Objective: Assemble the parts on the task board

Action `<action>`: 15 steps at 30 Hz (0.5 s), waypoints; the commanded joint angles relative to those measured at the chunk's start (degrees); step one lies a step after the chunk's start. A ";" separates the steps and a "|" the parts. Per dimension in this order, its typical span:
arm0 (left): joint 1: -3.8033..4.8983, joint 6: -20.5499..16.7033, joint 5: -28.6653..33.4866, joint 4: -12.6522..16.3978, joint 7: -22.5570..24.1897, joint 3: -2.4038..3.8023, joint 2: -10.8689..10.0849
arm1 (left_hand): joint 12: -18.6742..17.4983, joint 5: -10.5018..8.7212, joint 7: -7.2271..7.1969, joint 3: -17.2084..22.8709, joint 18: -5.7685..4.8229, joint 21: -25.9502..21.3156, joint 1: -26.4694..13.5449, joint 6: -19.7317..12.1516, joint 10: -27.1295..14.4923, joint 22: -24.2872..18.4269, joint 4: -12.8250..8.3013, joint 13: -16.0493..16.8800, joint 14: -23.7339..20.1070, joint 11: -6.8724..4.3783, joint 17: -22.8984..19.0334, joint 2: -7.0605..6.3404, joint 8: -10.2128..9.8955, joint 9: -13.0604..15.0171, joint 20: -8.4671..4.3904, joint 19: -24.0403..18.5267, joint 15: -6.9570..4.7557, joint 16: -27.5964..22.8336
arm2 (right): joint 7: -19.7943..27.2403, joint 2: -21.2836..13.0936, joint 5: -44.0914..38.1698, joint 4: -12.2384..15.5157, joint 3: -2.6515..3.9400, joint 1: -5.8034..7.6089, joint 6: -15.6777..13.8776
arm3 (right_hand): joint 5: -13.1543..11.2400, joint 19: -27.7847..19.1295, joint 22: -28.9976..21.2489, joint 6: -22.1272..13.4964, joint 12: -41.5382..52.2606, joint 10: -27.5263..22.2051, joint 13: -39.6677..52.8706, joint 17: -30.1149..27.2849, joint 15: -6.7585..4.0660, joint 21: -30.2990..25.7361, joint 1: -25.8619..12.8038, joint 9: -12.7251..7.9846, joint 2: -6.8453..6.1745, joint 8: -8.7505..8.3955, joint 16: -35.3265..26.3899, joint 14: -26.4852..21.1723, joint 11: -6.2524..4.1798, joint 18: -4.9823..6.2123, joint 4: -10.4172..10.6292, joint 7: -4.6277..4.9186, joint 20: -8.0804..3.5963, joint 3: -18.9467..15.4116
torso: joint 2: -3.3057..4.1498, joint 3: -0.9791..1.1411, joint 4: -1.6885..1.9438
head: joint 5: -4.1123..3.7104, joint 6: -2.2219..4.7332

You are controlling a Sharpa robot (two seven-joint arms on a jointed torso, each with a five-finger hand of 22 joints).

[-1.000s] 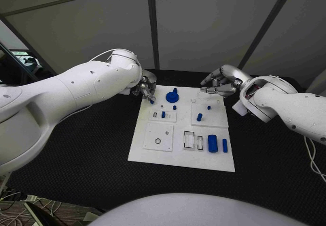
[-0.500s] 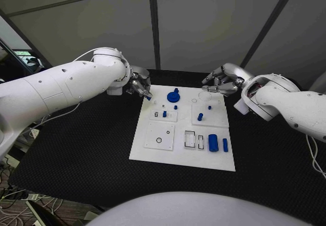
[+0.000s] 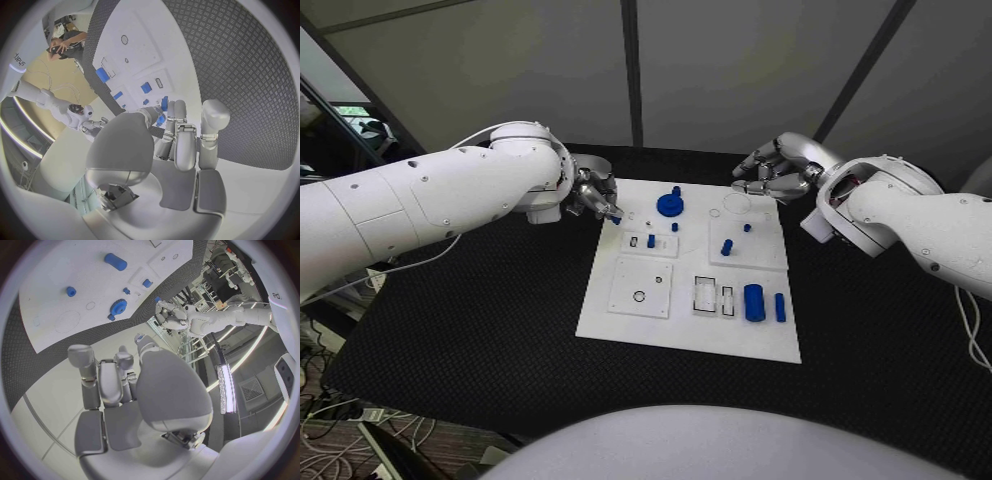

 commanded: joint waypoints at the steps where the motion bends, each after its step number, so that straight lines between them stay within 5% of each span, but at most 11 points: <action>1: -0.01 -6.07 3.75 1.35 -6.57 -0.30 -0.11 | -0.14 0.31 -0.29 8.32 -1.26 0.93 -0.77 0.18 4.07 6.98 -7.56 -0.02 0.78 -3.61 2.48 -0.41 0.50 0.28 -0.16 0.64 -0.29 0.27 | 0.17 -0.10 0.09 0.29 0.04 0.09 -0.58 | 0.24 -0.28 -0.05 -0.22 -0.04 -0.45 0.10 0.06 -0.39 -0.26 0.05 -0.06 0.18 0.32 -0.17 1.83 -0.05 0.71 0.08 -0.17 -0.15 0.37 | 0.05 0.05 -0.09 | 0.06 -0.21; 15: -0.84 -11.44 3.82 3.34 -10.96 -1.47 1.34 | 0.11 2.25 -0.76 12.14 -1.84 5.12 -3.71 1.04 5.50 7.74 -9.30 -0.01 2.04 -4.13 4.53 -2.20 1.30 1.29 -0.67 2.08 -0.81 0.92 | 0.15 -0.33 0.09 0.75 0.04 0.09 -0.74 | 0.24 -0.28 -0.05 -0.22 -0.04 -0.45 0.10 0.06 -0.39 -0.26 0.05 -0.06 0.18 0.32 -0.17 1.83 -0.05 0.71 0.08 -0.17 -0.15 0.37 | 0.14 0.00 -0.15 | -0.39 -0.65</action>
